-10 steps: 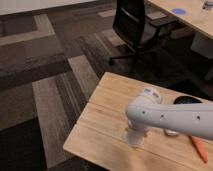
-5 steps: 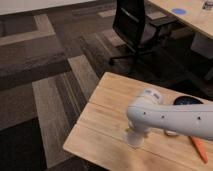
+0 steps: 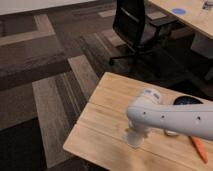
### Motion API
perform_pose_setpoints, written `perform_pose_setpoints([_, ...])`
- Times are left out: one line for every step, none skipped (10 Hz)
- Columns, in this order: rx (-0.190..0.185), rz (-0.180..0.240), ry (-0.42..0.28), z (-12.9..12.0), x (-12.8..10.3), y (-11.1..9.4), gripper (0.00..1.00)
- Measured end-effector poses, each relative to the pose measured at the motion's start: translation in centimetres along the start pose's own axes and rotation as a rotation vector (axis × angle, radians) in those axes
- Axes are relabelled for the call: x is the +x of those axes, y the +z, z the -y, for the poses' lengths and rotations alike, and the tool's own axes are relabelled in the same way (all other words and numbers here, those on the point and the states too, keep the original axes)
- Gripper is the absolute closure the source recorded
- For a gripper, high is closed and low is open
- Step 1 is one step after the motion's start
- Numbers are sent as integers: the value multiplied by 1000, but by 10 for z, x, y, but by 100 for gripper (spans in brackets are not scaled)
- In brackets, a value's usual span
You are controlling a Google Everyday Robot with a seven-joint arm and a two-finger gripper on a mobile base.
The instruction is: Place the ceramic cup over the eraser
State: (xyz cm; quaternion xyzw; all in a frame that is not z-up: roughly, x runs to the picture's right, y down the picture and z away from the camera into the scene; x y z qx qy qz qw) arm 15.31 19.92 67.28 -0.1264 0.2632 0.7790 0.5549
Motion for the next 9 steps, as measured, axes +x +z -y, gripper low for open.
perform_pose_setpoints([0, 0, 0, 0, 0, 0, 79])
perform_pose_setpoints([0, 0, 0, 0, 0, 0, 65])
perform_pose_setpoints([0, 0, 0, 0, 0, 0, 51])
perform_pose_setpoints([-1, 0, -1, -1, 0, 0, 32])
perform_pose_setpoints([-1, 0, -1, -1, 0, 0, 22])
perform_pose_setpoints([0, -2, -1, 0, 1, 1, 20])
perform_pose_setpoints([1, -3, 0, 0, 1, 1, 20])
perform_pose_setpoints([1, -4, 0, 0, 1, 1, 20])
perform_pose_setpoints([1, -4, 0, 0, 1, 1, 20])
